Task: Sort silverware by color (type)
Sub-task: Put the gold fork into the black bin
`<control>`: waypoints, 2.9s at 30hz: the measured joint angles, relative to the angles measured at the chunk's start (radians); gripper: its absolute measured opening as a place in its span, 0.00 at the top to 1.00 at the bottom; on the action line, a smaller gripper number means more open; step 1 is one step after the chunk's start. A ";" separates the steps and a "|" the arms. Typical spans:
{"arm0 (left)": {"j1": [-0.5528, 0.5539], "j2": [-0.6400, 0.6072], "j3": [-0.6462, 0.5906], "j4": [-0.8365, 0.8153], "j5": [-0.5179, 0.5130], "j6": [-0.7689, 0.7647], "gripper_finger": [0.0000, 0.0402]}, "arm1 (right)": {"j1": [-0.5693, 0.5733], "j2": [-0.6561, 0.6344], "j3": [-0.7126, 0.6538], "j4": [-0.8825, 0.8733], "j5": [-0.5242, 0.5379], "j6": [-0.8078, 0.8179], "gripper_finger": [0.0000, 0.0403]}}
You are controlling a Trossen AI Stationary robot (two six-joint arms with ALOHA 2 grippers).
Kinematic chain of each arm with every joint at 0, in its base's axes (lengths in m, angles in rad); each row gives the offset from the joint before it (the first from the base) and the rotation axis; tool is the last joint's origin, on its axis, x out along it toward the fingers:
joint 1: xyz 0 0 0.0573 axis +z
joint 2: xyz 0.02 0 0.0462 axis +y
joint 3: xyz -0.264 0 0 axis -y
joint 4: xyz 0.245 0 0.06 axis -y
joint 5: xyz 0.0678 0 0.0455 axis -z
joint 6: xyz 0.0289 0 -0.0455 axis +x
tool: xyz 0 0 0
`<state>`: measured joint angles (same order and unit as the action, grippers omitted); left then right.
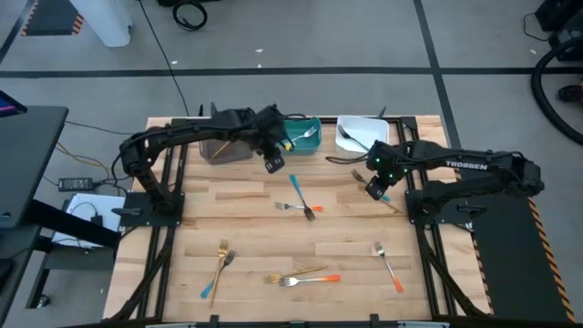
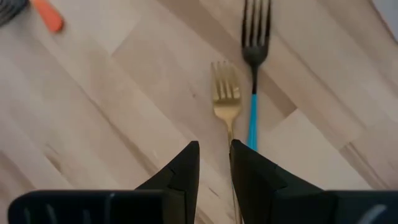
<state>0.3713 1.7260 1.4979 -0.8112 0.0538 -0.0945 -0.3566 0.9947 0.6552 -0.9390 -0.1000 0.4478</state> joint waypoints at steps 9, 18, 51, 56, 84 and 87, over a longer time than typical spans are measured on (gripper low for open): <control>-0.039 0.000 0.000 0.021 -0.028 -0.079 0.75 | 0.083 0.000 0.000 -0.003 0.012 -0.024 0.76; -0.077 0.000 0.000 0.023 -0.112 -0.080 0.75 | 0.135 0.001 -0.093 0.032 0.051 0.056 0.76; -0.078 0.002 0.000 0.089 -0.114 -0.103 0.74 | 0.139 0.333 -0.132 0.201 0.134 0.073 0.80; -0.078 0.002 0.000 0.089 -0.114 -0.102 0.74 | 0.139 0.320 -0.119 0.201 0.104 0.072 0.96; -0.095 0.002 0.000 0.490 0.035 -0.147 0.74 | 0.026 0.115 0.326 0.561 0.048 -0.239 0.98; -0.104 0.002 0.000 0.576 0.037 -0.197 0.74 | 0.026 0.115 0.340 0.659 0.047 -0.253 0.98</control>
<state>0.2668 1.7275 1.4975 -0.2353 0.0906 -0.2911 -0.3309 1.1099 0.9951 -0.2800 -0.0528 0.1944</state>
